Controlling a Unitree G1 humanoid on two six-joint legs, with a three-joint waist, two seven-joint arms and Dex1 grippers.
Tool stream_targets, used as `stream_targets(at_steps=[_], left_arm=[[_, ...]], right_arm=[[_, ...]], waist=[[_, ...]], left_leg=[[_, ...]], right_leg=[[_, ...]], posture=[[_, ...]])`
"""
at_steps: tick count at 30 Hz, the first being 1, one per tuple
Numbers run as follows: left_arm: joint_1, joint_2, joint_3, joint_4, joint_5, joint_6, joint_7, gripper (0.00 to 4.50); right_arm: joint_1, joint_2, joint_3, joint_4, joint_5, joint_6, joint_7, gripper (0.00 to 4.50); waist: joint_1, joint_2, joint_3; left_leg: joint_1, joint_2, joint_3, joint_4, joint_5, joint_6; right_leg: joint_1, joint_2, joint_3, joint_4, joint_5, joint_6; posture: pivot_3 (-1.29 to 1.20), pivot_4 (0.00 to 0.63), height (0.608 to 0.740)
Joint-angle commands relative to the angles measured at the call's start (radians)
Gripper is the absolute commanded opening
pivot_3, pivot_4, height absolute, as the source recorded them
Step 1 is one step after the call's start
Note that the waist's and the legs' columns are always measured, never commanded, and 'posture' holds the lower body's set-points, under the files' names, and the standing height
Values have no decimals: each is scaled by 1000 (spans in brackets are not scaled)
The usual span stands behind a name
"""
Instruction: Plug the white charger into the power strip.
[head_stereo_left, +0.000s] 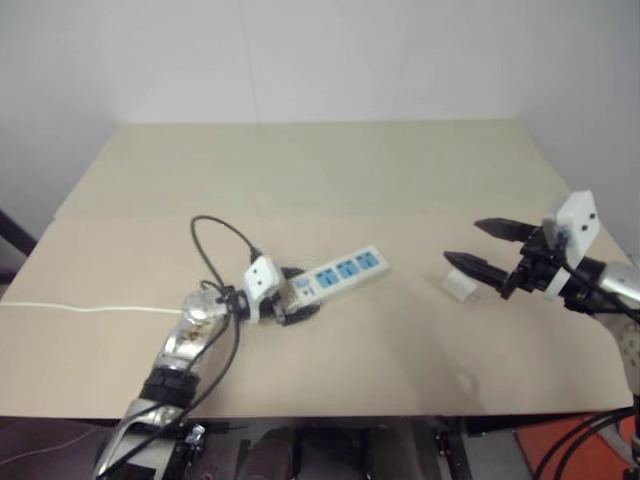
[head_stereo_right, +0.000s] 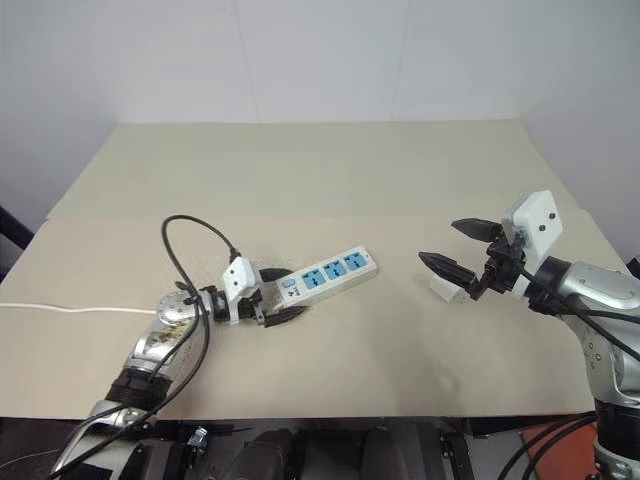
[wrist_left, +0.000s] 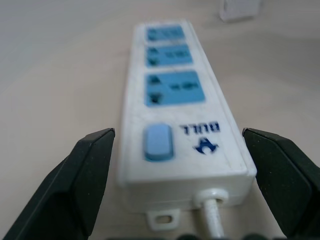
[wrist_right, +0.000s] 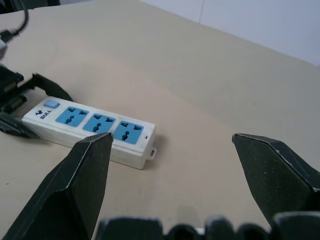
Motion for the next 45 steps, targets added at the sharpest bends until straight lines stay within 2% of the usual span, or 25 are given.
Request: stream_targets(at_steps=[1, 5, 6, 9, 13, 18, 26, 32, 34, 37, 41, 45], left_arm=[[-29, -11, -22, 51, 29, -27, -1, 4452], [-56, -42, -11, 127, 41, -26, 40, 4452], [-63, -52, -4, 143, 35, -27, 44, 4072], [-70, -67, 11, 149, 22, -41, 43, 3296], [-65, -58, 25, 117, 11, -45, 28, 3305], [-40, -6, 34, 9, -37, -49, -71, 3305], [-19, 141, 33, -109, -149, -28, -336, 3305], [-6, 159, -31, -54, -80, -93, -385, 3305], [-5, 140, -42, -18, -58, -102, -361, 3305], [-7, 116, -61, 43, -22, -128, -342, 3305], [-12, 98, -82, 97, 7, -159, -345, 3305], [-24, 82, -85, 111, 2, -165, -348, 3305]], right_arm=[[-4, -4, -33, -33, 28, 3, -6, 4500], [6, -3, -33, -41, 33, 3, -13, 4500], [7, -2, -31, -43, 34, 3, -15, 4500], [9, -2, -27, -47, 37, 6, -20, 4500], [9, -7, -27, -47, 42, 8, -22, 4500], [14, -16, -21, -42, 36, 7, -16, 4500], [-6, -34, 13, -8, 14, -3, 11, 4500], [-65, -65, 77, 29, -29, 3, 32, 4500], [-90, -98, 122, 26, -63, 42, 22, 4500], [-173, -161, 209, 26, -103, 196, -19, 4500], [-419, -216, 356, 36, -91, 531, -36, 4500], [-611, -229, 528, 118, -130, 720, -14, 4500]], waist=[[0, 0, 0], [4, 1, -1], [6, 1, -2], [7, 1, -4], [6, 2, -4], [-3, 2, -4], [-10, 1, -4], [-12, 1, -4], [-12, 1, -4], [-11, 1, -4], [-9, 5, -6], [1, 6, -7]], left_leg=[[0, 0, 0, 0, 0, 0], [2, 0, 0, 0, 0, 0], [2, 0, 0, 0, 0, 0], [4, 0, 0, 1, 0, 0], [5, 0, 0, 1, 0, 1], [3, 0, 0, 1, 0, 1], [-1, 0, 0, 1, 0, 1], [-1, 0, 0, 0, 0, 1], [-1, 0, 1, 1, 0, 1], [-1, 0, 1, 1, 0, 1], [-1, 0, 1, 1, 0, 1], [-1, 0, 0, 1, -1, 1]], right_leg=[[0, 0, 0, 0, 0, 0], [2, 0, 0, 1, 0, 0], [3, 0, 0, 0, 0, 0], [5, 0, 0, 0, 0, 2], [6, 0, 0, 0, 0, 2], [3, 0, 0, 0, 0, 1], [-1, 0, 0, 1, 1, 0], [-1, 1, 0, 0, 0, 0], [-1, 1, 0, 0, 0, 0], [-1, 0, 0, 0, 1, 0], [-1, -1, 0, 0, 1, 0], [0, -1, -2, -2, 0, 1]], posture=[[0, 150, 740], [0, 150, 740], [0, 150, 740], [0, 150, 740], [0, 150, 740], [0, 150, 740], [0, 150, 740], [0, 150, 740], [0, 150, 740], [0, 150, 740], [0, 150, 740], [0, 150, 740]])
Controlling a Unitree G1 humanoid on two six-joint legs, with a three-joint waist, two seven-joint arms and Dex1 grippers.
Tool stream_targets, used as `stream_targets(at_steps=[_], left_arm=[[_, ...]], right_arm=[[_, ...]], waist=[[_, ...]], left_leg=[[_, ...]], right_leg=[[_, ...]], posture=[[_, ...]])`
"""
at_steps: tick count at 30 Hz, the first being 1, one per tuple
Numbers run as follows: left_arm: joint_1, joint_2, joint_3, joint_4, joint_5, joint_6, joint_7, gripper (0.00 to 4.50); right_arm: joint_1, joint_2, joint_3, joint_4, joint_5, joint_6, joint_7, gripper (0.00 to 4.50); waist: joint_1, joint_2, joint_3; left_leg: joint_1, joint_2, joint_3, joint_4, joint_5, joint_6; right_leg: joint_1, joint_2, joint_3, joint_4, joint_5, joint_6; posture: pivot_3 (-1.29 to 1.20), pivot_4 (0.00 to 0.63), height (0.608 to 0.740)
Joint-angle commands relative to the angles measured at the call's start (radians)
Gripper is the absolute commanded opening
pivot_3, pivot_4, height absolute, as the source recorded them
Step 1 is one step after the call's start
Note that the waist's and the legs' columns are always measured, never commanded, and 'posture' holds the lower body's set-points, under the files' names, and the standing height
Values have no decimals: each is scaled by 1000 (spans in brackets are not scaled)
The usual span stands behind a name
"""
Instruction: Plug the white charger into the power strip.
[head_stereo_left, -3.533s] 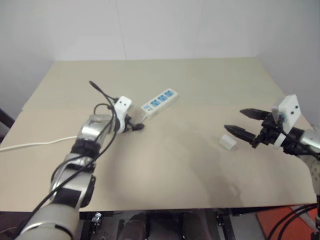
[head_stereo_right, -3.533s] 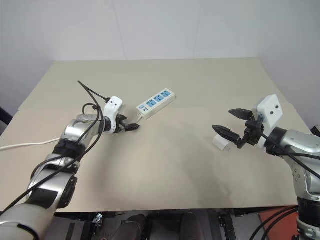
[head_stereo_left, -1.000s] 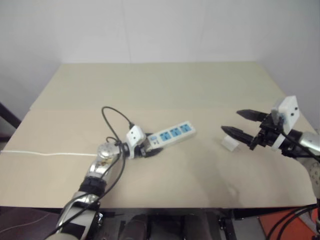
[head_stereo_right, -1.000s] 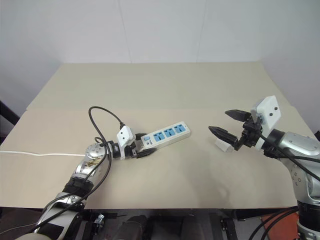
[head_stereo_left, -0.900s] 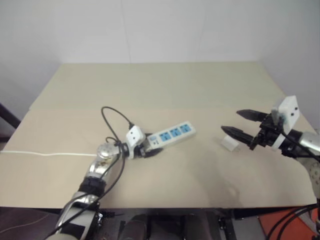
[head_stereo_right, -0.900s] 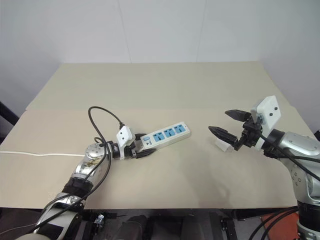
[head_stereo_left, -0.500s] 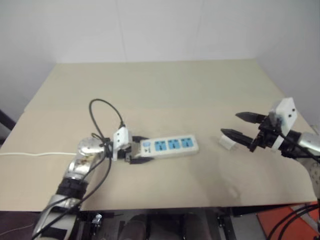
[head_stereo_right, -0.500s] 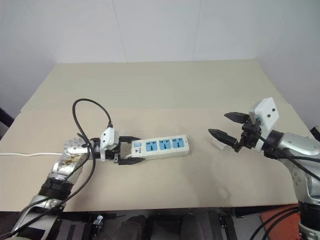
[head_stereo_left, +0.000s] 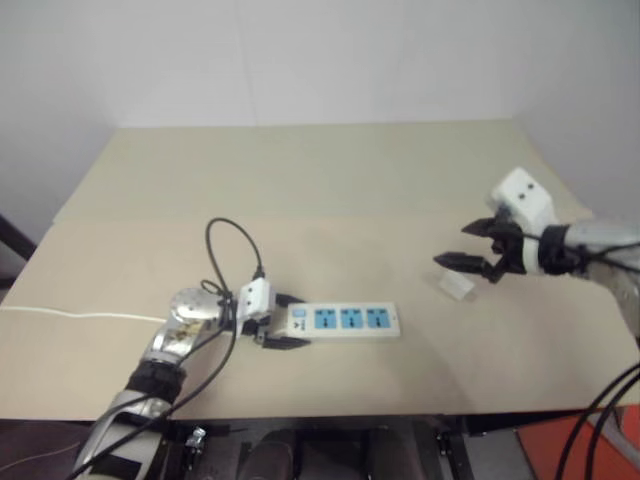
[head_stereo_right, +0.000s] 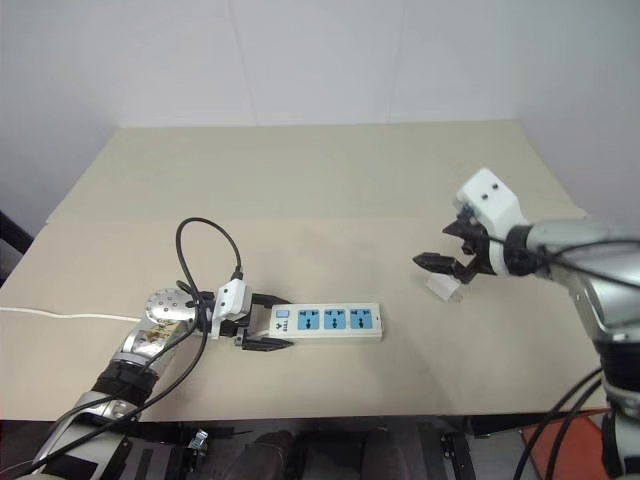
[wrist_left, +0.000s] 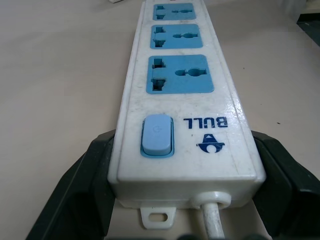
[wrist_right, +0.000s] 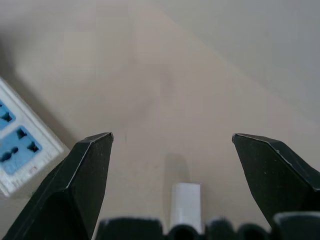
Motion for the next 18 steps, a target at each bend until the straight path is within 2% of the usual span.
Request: stream_targets(at_steps=[1, 4, 8, 11, 18], left_arm=[[-1, -12, -28, 32, 32, -6, 6, 3305], [-3, -19, -34, 22, 27, 4, -3, 3305], [-6, -25, -35, 7, 16, 28, -14, 3305], [-7, -26, -36, -8, 14, 45, -16, 3305], [3, -18, -36, -35, 13, 66, -22, 3305]], right_arm=[[-130, -26, 169, 69, -59, 144, 21, 4500], [-218, -43, 355, 152, -140, 147, 75, 4500], [-284, -21, 503, 272, -226, 90, 146, 4500], [-319, 17, 552, 349, -280, 51, 178, 4500], [-341, 94, 579, 445, -349, 14, 224, 4500]], waist=[[2, 0, 0], [4, 0, -1], [1, 1, -1], [-2, 2, -1], [-3, 2, -1]], left_leg=[[0, 0, 0, 0, 0, 0], [-3, -1, 0, 2, 0, 1], [-5, -1, 0, 3, 0, 1], [-6, -1, 1, 3, 0, 1], [-10, -2, 1, 6, -1, 1]], right_leg=[[0, 0, 0, 0, 0, 0], [-1, -1, -1, -1, 0, 0], [-3, -1, 0, 0, 0, 1], [-5, -1, 0, 1, 1, 1], [-9, 0, 0, 3, 1, 1]], posture=[[0, 150, 740], [0, 150, 740], [0, 150, 740], [0, 150, 740], [0, 150, 740]])
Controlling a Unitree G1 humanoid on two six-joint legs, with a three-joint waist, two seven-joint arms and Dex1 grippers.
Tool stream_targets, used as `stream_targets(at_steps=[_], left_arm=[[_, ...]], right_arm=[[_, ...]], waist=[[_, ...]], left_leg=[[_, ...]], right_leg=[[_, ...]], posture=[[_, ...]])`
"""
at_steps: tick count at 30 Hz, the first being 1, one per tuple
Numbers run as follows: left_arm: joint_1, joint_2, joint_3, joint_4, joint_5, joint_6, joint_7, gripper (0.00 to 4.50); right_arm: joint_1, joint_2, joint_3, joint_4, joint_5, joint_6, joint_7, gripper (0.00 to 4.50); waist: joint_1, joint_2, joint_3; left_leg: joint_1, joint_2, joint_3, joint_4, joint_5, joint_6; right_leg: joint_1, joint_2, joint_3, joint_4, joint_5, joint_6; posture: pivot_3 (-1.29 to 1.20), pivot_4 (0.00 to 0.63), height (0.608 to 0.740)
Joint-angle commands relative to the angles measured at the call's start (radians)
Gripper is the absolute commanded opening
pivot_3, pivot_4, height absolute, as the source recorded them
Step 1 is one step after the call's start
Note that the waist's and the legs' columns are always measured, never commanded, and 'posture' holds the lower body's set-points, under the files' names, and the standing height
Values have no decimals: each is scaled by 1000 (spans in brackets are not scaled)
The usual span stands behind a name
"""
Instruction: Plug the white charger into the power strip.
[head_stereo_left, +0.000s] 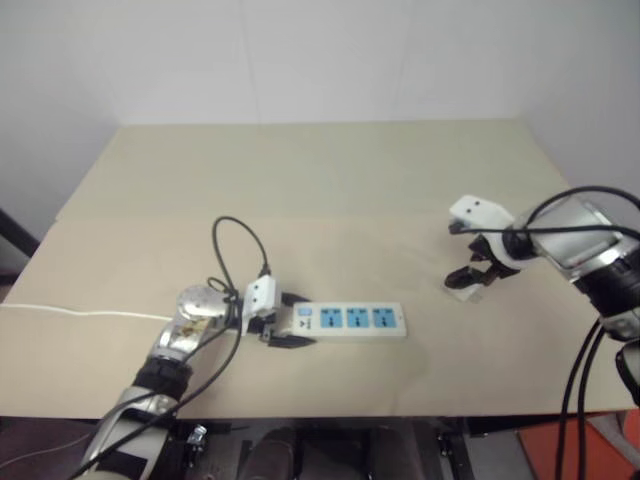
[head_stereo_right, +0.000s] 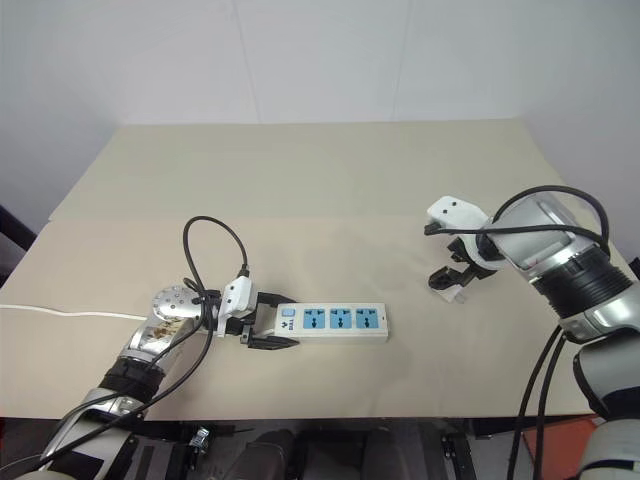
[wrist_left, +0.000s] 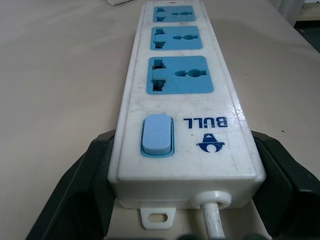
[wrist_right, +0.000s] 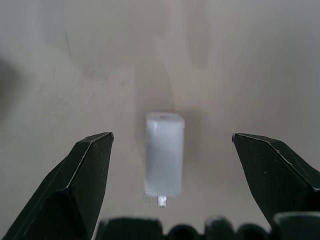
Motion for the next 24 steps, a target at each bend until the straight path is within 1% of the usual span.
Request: stream_targets(at_steps=[1, 6, 7, 9, 11, 12, 13, 16, 17, 20, 21, 22, 24], left_arm=[[14, -5, -30, -16, 11, 17, -8, 3305], [22, -3, -26, -36, 11, 31, 3, 3305], [25, -1, -26, -41, 11, 35, 3, 3305], [29, 2, -23, -48, 11, 40, 4, 3305], [30, 4, -22, -51, 11, 43, 6, 3305], [32, 6, -21, -54, 11, 45, 9, 3305], [33, 7, -20, -56, 12, 48, 11, 3305], [34, 11, -18, -59, 13, 52, 14, 3305], [34, 12, -18, -59, 14, 52, 14, 3305], [30, 13, -16, -53, 15, 52, 16, 3305], [28, 14, -16, -50, 15, 51, 17, 3305], [26, 14, -15, -47, 16, 51, 18, 3305], [24, 14, -13, -47, 14, 57, 21, 3305]], right_arm=[[-24, 24, 12, 43, -50, -28, 27, 4500], [-17, 65, 25, 105, -85, -49, 63, 4500], [-16, 72, 26, 114, -92, -54, 67, 4111], [-14, 85, 27, 134, -106, -67, 77, 3642], [-14, 92, 26, 143, -117, -77, 87, 2939], [-10, 93, 27, 138, -121, -83, 95, 2492], [-5, 94, 27, 130, -125, -87, 100, 2270], [8, 95, 21, 107, -134, -96, 110, 1229], [12, 92, 16, 95, -133, -93, 115, 1122], [24, 78, -26, 53, -126, -92, 112, 1122], [26, 80, -73, 40, -112, -100, 99, 1122], [32, 95, -147, 23, -89, -117, 70, 1122], [44, 144, -327, -4, -28, -156, 0, 1122]], waist=[[0, 0, 0], [1, 0, 0], [1, 0, 0], [0, 0, 0], [0, 0, 0], [0, 0, 0], [0, 0, 0], [0, 1, 0], [0, 1, 0], [-1, 1, 0], [0, 1, 0], [0, 1, 0], [-1, 1, 0]], left_leg=[[-1, 0, 0, 0, 0, 0], [-4, -1, 1, 1, 0, 0], [-4, -1, 1, 1, 0, 0], [-4, -1, 1, 1, 0, 0], [-4, -1, 2, 1, 0, 0], [-4, -1, 2, 1, 0, 0], [-4, -1, 2, 1, 0, 0], [-4, -1, 2, 1, 0, 0], [-4, 0, 2, 1, 0, 0], [-3, 0, 2, 1, 0, 0], [-3, -1, 2, 1, 0, 0], [-4, -1, 2, 1, 0, 0], [-4, -1, 2, 2, 0, 0]], right_leg=[[-1, 0, 0, 1, 0, 0], [-6, 0, 1, 4, 0, 0], [-6, 0, 1, 4, 0, 0], [-7, 0, 1, 4, 0, 0], [-7, 0, 1, 4, 0, 0], [-7, 0, 1, 4, 0, 0], [-7, 0, 1, 4, 0, 0], [-7, 0, 1, 4, 0, 0], [-7, 0, 1, 5, 0, 0], [-7, 0, 1, 5, 0, 0], [-7, 0, 1, 6, 0, 0], [-7, 0, 1, 6, 0, 0], [-8, 0, 2, 6, 0, 0]], posture=[[0, 150, 740], [0, 150, 740], [0, 150, 740], [0, 150, 740], [0, 150, 740], [0, 150, 740], [0, 150, 740], [0, 150, 740], [0, 150, 740], [0, 150, 740], [0, 150, 740], [0, 150, 740], [0, 150, 740]])
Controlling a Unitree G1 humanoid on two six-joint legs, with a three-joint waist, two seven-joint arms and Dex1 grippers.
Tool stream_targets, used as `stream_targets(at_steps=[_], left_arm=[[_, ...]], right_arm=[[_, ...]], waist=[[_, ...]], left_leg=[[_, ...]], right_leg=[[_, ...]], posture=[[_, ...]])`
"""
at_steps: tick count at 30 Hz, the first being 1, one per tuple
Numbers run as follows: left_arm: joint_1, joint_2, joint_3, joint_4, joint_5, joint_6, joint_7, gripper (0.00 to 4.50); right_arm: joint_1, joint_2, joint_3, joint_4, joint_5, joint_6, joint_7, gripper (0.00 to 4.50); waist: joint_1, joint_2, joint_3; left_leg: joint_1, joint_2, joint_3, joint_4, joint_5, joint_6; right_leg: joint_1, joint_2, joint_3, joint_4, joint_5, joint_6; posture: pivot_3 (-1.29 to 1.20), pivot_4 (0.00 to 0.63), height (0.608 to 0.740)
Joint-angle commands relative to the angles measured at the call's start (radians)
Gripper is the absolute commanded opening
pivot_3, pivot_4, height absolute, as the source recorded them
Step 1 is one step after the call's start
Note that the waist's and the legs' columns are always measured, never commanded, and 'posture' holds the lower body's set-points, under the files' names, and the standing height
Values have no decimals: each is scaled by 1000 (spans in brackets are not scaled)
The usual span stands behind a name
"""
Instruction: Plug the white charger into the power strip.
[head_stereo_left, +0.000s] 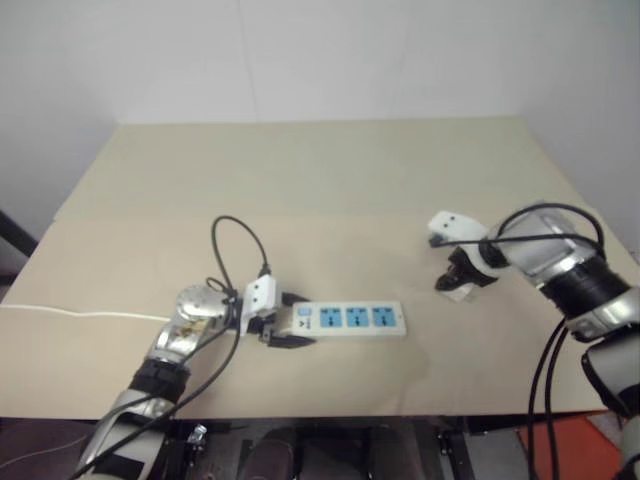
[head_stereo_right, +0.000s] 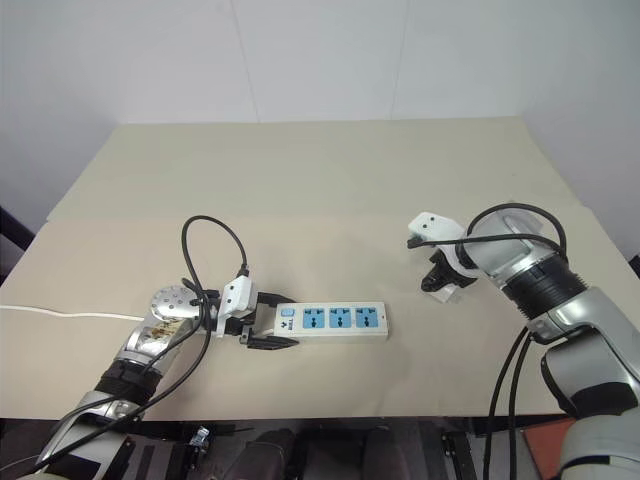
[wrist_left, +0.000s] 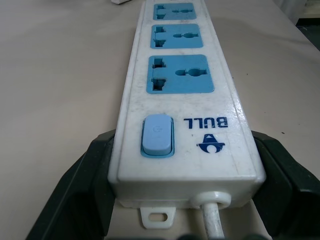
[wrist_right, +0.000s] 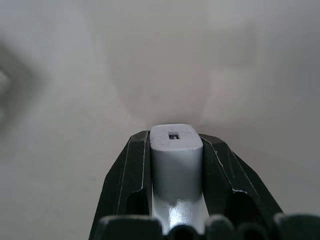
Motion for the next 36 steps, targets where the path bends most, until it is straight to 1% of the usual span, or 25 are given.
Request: stream_targets(at_steps=[1, 3, 5, 8, 10, 11, 13, 14, 16, 17, 19, 22, 27, 31, 36], left_arm=[[7, 2, -18, 1, 9, 18, 3, 3305], [8, 3, -16, 0, 9, 21, 4, 3305], [9, 6, -16, -1, 8, 23, 3, 3305], [8, 9, -13, -7, 7, 30, 5, 3305], [7, 12, -11, -12, 6, 34, 6, 3305], [7, 13, -10, -14, 6, 36, 7, 3305], [10, 17, -9, -19, 3, 38, 6, 3305], [11, 20, -10, -22, 4, 39, 2, 3305], [12, 27, -11, -23, 5, 37, -3, 3305], [11, 29, -10, -24, 4, 38, -4, 3305], [9, 32, -8, -23, 2, 38, -4, 3305], [7, 36, -7, -24, 3, 40, -3, 3305], [14, 36, -11, -34, 2, 45, 1, 3305], [19, 39, -9, -40, 0, 49, 0, 3305], [25, 44, -9, -48, -2, 54, 1, 3305]], right_arm=[[2, 58, -314, -80, 101, -90, -95, 1122], [62, 89, -440, -146, 162, -175, -106, 1122], [138, 128, -535, -224, 213, -239, -123, 1122], [264, 202, -608, -339, 268, -352, -142, 1122], [331, 261, -637, -401, 330, -367, -142, 1122], [370, 296, -647, -423, 354, -413, -134, 1122], [440, 361, -642, -454, 381, -506, -120, 1122], [469, 388, -614, -456, 366, -571, -112, 1122], [501, 425, -565, -457, 333, -635, -123, 1122], [513, 446, -549, -449, 340, -672, -104, 1122], [524, 468, -523, -446, 363, -686, -79, 1122], [537, 507, -484, -413, 358, -754, -55, 1122], [542, 555, -440, -311, 330, -873, -24, 1122], [537, 589, -434, -243, 316, -946, -28, 1122], [536, 596, -420, -187, 301, -992, -12, 1122]], waist=[[-1, 0, 0], [2, 0, 0], [3, -1, -1], [1, -3, -2], [-1, -3, -2], [-3, -3, -2], [-5, -3, -2], [-7, -3, -2], [-10, -3, -2], [-12, -3, -2], [-15, -3, -2], [-19, -3, -2], [-21, -3, -2], [-22, -3, -2], [-22, -3, -2]], left_leg=[[0, 0, 0, 0, 0, 0], [1, 0, 0, 0, 0, 0], [1, 1, -1, 0, 0, 0], [1, 1, -1, 0, 0, 0], [2, 1, 0, 0, 0, 0], [2, 1, 0, 0, 0, 0], [3, 1, 0, 0, 0, 0], [4, 1, 0, 0, 0, 0], [4, 1, 0, 0, 0, 0], [5, 1, 0, 0, 0, 0], [5, 1, 1, 0, 0, 0], [5, 1, 1, 0, 0, 0], [6, 1, 1, 0, 0, 0], [6, 1, 1, 0, 0, 0], [6, 1, 1, 0, 0, 0]], right_leg=[[0, 0, 0, 1, 0, 0], [0, 0, 1, 2, 0, 0], [1, 0, 0, 2, 0, 0], [1, 0, 0, 3, 0, 0], [1, 0, 1, 3, 0, 0], [1, 0, 1, 4, 0, 0], [1, 1, 1, 5, 0, 0], [2, 1, 1, 4, 0, 0], [2, 1, 1, 5, 0, 0], [3, 1, 1, 5, 0, 0], [2, 1, 1, 5, 0, 0], [2, 1, 1, 5, 0, 0], [3, 2, 1, 5, 0, 0], [2, 2, 1, 5, 0, 0], [2, 2, 1, 5, 0, 0]], posture=[[0, 150, 740], [0, 150, 740], [0, 150, 740], [0, 150, 740], [0, 150, 740], [0, 150, 740], [0, 150, 740], [0, 150, 740], [0, 150, 740], [0, 150, 740], [0, 150, 740], [0, 150, 740], [0, 150, 740], [0, 150, 740], [0, 150, 740]])
